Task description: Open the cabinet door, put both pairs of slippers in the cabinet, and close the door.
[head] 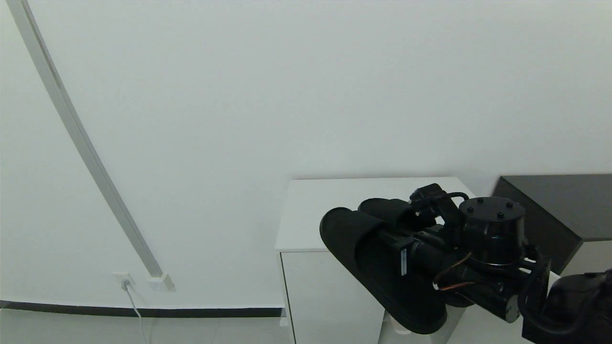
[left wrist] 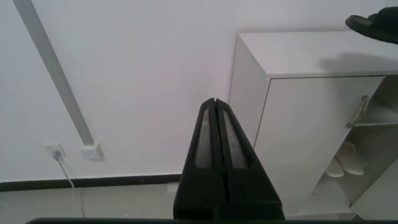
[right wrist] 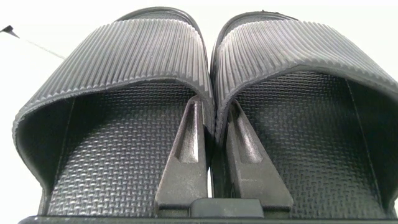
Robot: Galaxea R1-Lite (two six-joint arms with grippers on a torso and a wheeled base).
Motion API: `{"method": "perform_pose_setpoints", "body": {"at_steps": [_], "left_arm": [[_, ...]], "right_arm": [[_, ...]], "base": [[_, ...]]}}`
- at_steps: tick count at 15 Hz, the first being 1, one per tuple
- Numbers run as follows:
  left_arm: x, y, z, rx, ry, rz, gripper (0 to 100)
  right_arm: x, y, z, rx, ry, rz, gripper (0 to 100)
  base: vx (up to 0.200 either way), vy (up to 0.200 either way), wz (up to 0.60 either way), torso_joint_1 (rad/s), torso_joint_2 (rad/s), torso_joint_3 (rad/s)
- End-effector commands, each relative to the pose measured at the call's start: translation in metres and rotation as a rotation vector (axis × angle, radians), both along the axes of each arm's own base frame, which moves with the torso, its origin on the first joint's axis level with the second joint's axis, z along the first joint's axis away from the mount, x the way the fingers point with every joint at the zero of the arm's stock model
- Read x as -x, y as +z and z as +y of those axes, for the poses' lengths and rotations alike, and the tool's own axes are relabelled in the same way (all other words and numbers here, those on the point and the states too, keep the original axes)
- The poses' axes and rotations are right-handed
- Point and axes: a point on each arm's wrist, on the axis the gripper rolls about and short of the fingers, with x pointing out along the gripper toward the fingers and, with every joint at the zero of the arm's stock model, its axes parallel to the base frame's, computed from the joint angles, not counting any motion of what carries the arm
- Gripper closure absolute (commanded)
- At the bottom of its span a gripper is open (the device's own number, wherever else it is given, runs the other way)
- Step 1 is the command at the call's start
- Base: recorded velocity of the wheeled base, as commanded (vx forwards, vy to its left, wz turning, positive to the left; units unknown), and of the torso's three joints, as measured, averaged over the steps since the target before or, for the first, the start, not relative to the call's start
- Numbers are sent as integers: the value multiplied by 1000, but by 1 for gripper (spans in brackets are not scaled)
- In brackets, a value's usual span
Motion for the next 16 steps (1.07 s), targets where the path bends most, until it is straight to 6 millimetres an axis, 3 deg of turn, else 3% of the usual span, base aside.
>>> {"method": "perform_pose_setpoints", "body": {"at_steps": [1, 7, 16], "left_arm": [[0, 0, 0, 1, 1, 1, 100], [0, 0, 0, -1, 0, 1, 100], [0, 0, 0, -1, -2, 1, 100]], "right_arm": [[6, -1, 1, 6, 16, 5, 100], [9, -3, 4, 13, 29, 8, 100], [13, -7, 7, 23, 46, 18, 100]], "base": [[-200, 0, 0, 17, 2, 2], [-200, 0, 0, -3, 1, 4], [0, 0, 0, 0, 0, 0]]}}
